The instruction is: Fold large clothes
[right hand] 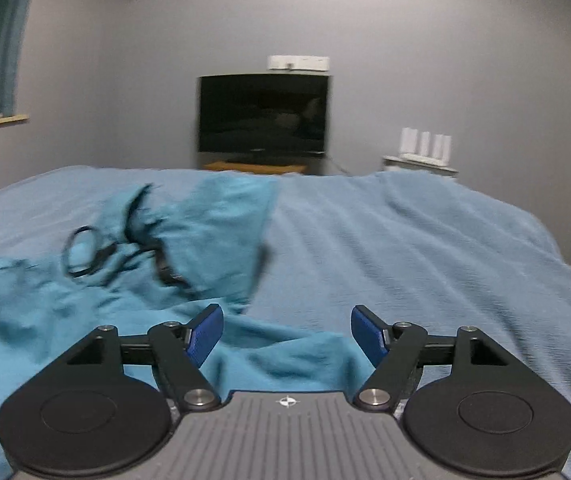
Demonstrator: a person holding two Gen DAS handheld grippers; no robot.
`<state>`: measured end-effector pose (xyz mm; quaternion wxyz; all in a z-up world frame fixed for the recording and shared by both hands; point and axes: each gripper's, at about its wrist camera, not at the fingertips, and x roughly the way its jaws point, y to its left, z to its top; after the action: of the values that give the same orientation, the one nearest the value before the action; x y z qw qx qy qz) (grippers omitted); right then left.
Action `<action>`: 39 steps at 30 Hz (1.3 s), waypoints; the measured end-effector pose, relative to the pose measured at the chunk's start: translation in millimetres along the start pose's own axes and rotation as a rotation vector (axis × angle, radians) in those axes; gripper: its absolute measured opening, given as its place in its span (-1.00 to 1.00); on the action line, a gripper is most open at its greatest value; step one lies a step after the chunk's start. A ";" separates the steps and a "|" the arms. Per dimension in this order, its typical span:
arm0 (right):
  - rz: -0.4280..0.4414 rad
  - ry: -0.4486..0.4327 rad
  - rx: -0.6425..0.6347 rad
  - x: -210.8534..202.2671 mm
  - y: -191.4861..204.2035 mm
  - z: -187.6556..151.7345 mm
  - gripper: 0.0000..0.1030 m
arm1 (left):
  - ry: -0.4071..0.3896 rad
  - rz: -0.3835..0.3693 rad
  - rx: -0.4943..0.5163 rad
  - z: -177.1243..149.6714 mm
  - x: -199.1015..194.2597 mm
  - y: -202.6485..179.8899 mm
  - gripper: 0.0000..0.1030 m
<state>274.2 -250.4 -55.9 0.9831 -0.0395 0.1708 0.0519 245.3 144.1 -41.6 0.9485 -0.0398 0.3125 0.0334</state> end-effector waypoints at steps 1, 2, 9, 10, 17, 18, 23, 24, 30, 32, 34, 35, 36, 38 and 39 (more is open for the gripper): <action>0.023 0.010 -0.006 0.6 4.1 -0.6 0.46 | -0.026 0.001 -0.015 1.1 -5.1 0.2 0.10; 0.050 0.029 -0.014 3.3 9.6 -2.1 0.48 | -0.056 0.006 -0.028 2.0 -10.7 0.1 0.43; 0.110 0.091 -0.081 11.3 44.6 -9.4 0.48 | -0.144 -0.191 0.005 -3.4 -26.7 -27.9 0.48; 0.119 0.081 -0.056 13.4 45.7 -2.3 0.48 | -0.132 -0.216 0.040 -6.6 -23.5 -35.1 0.48; 0.140 0.011 0.090 76.4 42.2 66.7 0.48 | 0.055 -0.188 0.023 -18.9 16.4 -35.7 0.48; 0.129 0.016 0.113 92.2 40.0 73.6 0.48 | 0.060 -0.201 0.000 -19.5 19.5 -30.9 0.48; 0.095 0.059 0.307 167.0 16.4 90.8 0.53 | 0.068 -0.193 0.035 -20.1 33.6 -35.1 0.48; 0.087 0.076 0.331 180.7 13.7 91.5 0.57 | 0.065 -0.186 0.056 -20.9 34.9 -38.3 0.48; 0.138 0.142 0.457 238.2 0.1 87.8 0.81 | 0.056 -0.188 0.084 -23.6 39.4 -39.9 0.48; 0.242 0.144 0.534 246.5 -7.2 82.9 0.04 | 0.059 -0.206 0.055 -23.9 42.8 -34.8 0.49; 0.302 0.117 0.530 243.7 -6.3 83.2 -0.35 | 0.066 -0.222 0.022 -23.6 45.9 -30.1 0.49; 0.324 0.085 0.500 236.7 -3.9 84.0 -0.62 | 0.070 -0.228 0.009 -23.4 47.0 -28.3 0.49; 0.353 0.055 0.482 229.1 -3.1 84.5 -0.66 | 0.072 -0.231 0.002 -23.2 47.8 -27.4 0.49; 0.428 -0.011 0.465 205.2 -3.9 87.7 -0.74 | 0.074 -0.233 -0.004 -22.7 48.1 -27.1 0.49; 0.463 -0.039 0.450 192.6 -4.3 90.1 -0.75 | 0.073 -0.232 -0.004 -22.4 48.1 -27.2 0.49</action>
<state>484.9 -229.0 -36.6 0.9325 0.2197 0.1633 0.2357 273.1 116.7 -86.7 0.9338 -0.0788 0.3403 -0.0775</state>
